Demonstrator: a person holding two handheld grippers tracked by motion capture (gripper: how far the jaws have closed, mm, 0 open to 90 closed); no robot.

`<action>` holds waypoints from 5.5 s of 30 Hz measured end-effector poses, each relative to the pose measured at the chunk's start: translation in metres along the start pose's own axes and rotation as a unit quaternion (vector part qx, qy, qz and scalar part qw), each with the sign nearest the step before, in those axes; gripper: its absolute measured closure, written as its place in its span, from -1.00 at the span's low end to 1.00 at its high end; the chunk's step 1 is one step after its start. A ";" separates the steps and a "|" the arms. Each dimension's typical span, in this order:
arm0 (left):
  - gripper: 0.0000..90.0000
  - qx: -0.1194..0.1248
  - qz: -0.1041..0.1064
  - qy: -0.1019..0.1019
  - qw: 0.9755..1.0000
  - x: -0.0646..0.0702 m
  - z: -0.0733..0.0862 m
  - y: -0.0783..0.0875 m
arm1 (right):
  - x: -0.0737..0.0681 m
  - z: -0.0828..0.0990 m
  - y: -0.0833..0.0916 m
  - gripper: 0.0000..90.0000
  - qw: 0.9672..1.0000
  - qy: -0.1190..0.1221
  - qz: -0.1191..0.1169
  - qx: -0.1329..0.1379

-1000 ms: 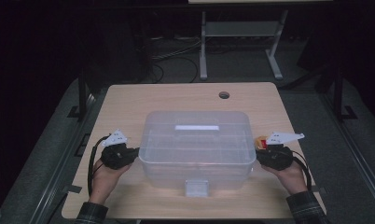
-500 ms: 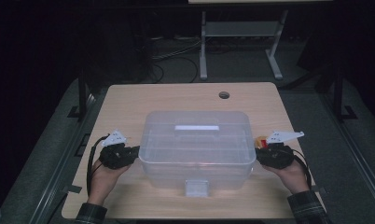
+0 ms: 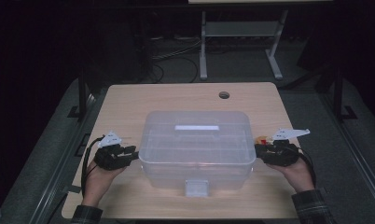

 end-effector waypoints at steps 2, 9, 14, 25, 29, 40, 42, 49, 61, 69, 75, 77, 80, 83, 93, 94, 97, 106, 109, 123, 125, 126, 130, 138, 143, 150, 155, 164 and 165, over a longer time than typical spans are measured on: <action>0.37 -0.002 -0.002 -0.001 1.000 0.000 0.002 0.001 | 0.002 0.000 0.002 0.37 1.000 -0.002 0.002 0.002; 0.26 -0.003 -0.006 0.001 1.000 0.002 0.007 0.004 | 0.010 -0.005 0.013 0.24 1.000 -0.012 0.004 0.018; 0.20 -0.007 -0.004 -0.002 1.000 0.001 0.011 0.007 | 0.012 -0.007 0.021 0.17 1.000 -0.005 0.003 0.019; -0.04 -0.008 0.014 -0.025 1.000 0.002 0.026 0.004 | 0.014 -0.017 0.039 0.07 1.000 -0.001 -0.006 0.031; -0.08 -0.006 0.020 -0.031 0.999 0.003 0.030 0.002 | 0.015 -0.020 0.045 0.05 0.999 0.004 -0.011 0.036; -0.16 -0.005 0.016 -0.026 1.000 0.007 0.039 0.007 | 0.010 -0.034 0.064 -0.02 0.998 0.016 -0.031 0.051; -0.18 -0.009 0.015 -0.024 1.000 0.007 0.040 0.008 | 0.007 -0.036 0.067 -0.03 0.998 0.021 -0.035 0.053; -0.25 -0.018 0.013 -0.022 1.000 0.011 0.045 0.007 | 0.001 -0.046 0.076 -0.05 0.996 0.035 -0.047 0.068; -0.28 -0.023 0.017 -0.022 0.999 0.015 0.049 0.009 | -0.012 -0.066 0.083 -0.06 0.991 0.057 -0.078 0.094; -0.28 -0.027 0.024 -0.026 0.999 0.019 0.049 0.007 | -0.023 -0.078 0.083 -0.06 0.988 0.077 -0.094 0.100; -0.28 -0.027 0.023 -0.029 0.999 0.019 0.049 0.007 | -0.032 -0.088 0.081 -0.06 0.985 0.087 -0.105 0.106; -0.28 -0.027 0.024 -0.029 0.999 0.020 0.049 0.007 | -0.035 -0.092 0.080 -0.06 0.984 0.092 -0.109 0.109; -0.28 -0.029 0.024 -0.029 0.999 0.020 0.050 0.007 | -0.039 -0.096 0.077 -0.06 0.983 0.096 -0.114 0.109; -0.28 -0.029 0.024 -0.031 0.999 0.020 0.050 0.007 | -0.044 -0.099 0.074 -0.07 0.981 0.102 -0.120 0.110; -0.28 -0.029 0.025 -0.030 0.999 0.020 0.050 0.007 | -0.055 -0.107 0.069 -0.11 0.979 0.113 -0.132 0.111; -0.28 -0.028 0.025 -0.030 0.999 0.020 0.050 0.007 | -0.055 -0.107 0.069 -0.12 0.979 0.112 -0.132 0.111; -0.28 -0.029 0.026 -0.030 0.999 0.020 0.050 0.006 | -0.058 -0.109 0.068 -0.14 0.978 0.116 -0.135 0.112; -0.28 -0.030 0.027 -0.031 0.999 0.020 0.050 0.007 | -0.062 -0.115 0.061 -0.15 0.976 0.119 -0.140 0.113; -0.27 -0.029 0.028 -0.031 0.999 0.020 0.050 0.007 | -0.064 -0.117 0.057 -0.15 0.976 0.122 -0.143 0.113; -0.28 -0.025 0.037 -0.032 0.999 0.021 0.049 0.006 | -0.074 -0.129 0.043 -0.12 0.971 0.136 -0.161 0.110; -0.28 -0.026 0.037 -0.034 0.998 0.021 0.049 0.006 | -0.075 -0.131 0.042 -0.12 0.970 0.140 -0.165 0.108; -0.28 -0.026 0.037 -0.035 0.998 0.021 0.049 0.006 | -0.075 -0.131 0.042 -0.12 0.970 0.140 -0.165 0.108; -0.28 -0.025 0.037 -0.034 0.998 0.021 0.049 0.006 | -0.077 -0.134 0.041 -0.11 0.970 0.145 -0.167 0.103; -0.28 -0.027 0.039 -0.035 0.998 0.021 0.049 0.005 | -0.083 -0.140 0.038 -0.09 0.967 0.157 -0.173 0.099; -0.28 -0.028 0.038 -0.037 0.998 0.021 0.050 0.005 | -0.089 -0.144 0.033 -0.06 0.965 0.165 -0.179 0.097; -0.28 -0.026 0.039 -0.035 0.998 0.021 0.050 0.005 | -0.096 -0.147 0.026 0.08 0.962 0.179 -0.185 0.090; -0.28 -0.026 0.039 -0.035 0.998 0.021 0.050 0.005 | -0.099 -0.147 0.022 0.20 0.961 0.186 -0.188 0.084; -0.27 -0.026 0.039 -0.034 0.998 0.021 0.050 0.005 | -0.099 -0.148 0.019 0.42 0.960 0.192 -0.184 0.084; -0.27 -0.026 0.040 -0.034 0.998 0.021 0.050 0.005 | -0.099 -0.148 0.019 0.44 0.960 0.192 -0.184 0.084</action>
Point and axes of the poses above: each handheld gripper's, and its own axes: y roughly backward along the jaws, z roughly out of its underside, x roughly to its right, the point moved 7 cm from there along -y, roughly forward along the jaws, and after that the axes turned 11 degrees about z, right-handed, at the moved point
